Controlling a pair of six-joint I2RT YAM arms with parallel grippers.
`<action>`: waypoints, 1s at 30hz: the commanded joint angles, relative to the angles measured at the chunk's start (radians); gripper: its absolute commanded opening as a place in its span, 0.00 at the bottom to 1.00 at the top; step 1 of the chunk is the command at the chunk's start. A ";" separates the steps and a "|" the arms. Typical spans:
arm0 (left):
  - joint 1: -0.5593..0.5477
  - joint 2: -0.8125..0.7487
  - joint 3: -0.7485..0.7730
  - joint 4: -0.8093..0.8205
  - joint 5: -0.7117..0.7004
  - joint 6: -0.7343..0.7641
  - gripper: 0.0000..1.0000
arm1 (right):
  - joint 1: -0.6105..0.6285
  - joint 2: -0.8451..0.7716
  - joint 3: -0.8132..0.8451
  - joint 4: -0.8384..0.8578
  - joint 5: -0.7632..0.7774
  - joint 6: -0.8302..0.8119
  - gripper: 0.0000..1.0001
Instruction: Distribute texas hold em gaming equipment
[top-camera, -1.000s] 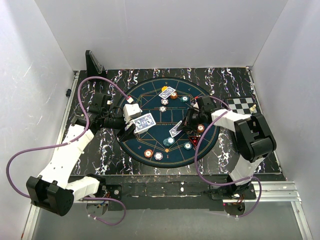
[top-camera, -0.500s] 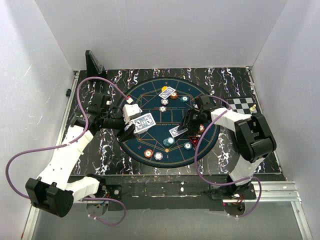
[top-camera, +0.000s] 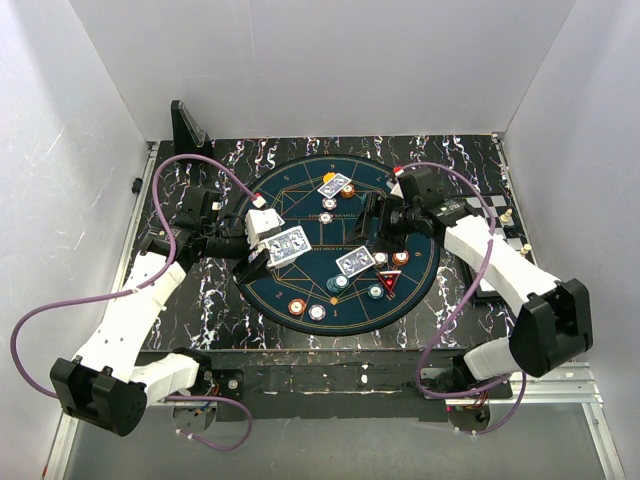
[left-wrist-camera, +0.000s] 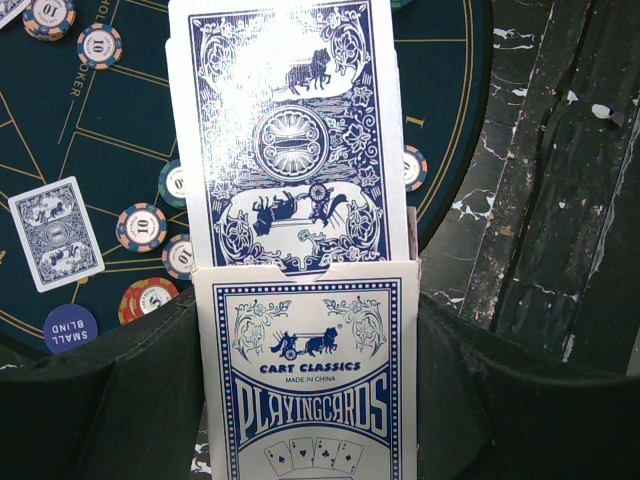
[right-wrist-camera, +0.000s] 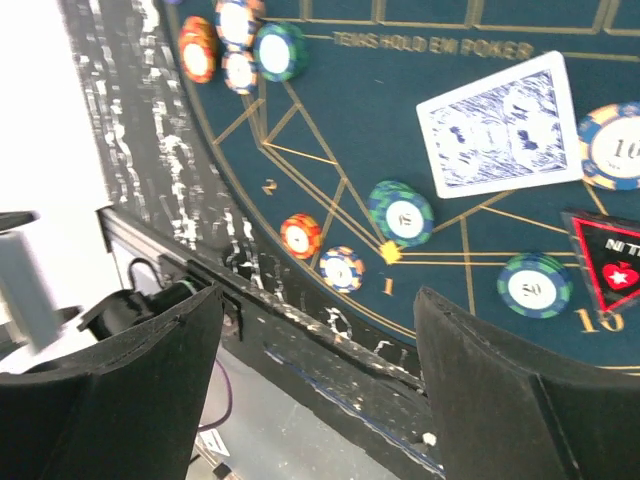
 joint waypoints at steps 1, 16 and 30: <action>-0.004 -0.031 -0.004 0.017 0.033 0.005 0.07 | 0.029 -0.041 0.124 -0.046 -0.052 0.004 0.85; -0.002 -0.029 0.001 0.012 0.034 -0.003 0.07 | 0.243 0.081 0.189 0.341 -0.264 0.159 0.89; -0.002 -0.023 0.018 0.018 0.036 -0.015 0.07 | 0.310 0.190 0.218 0.408 -0.257 0.197 0.83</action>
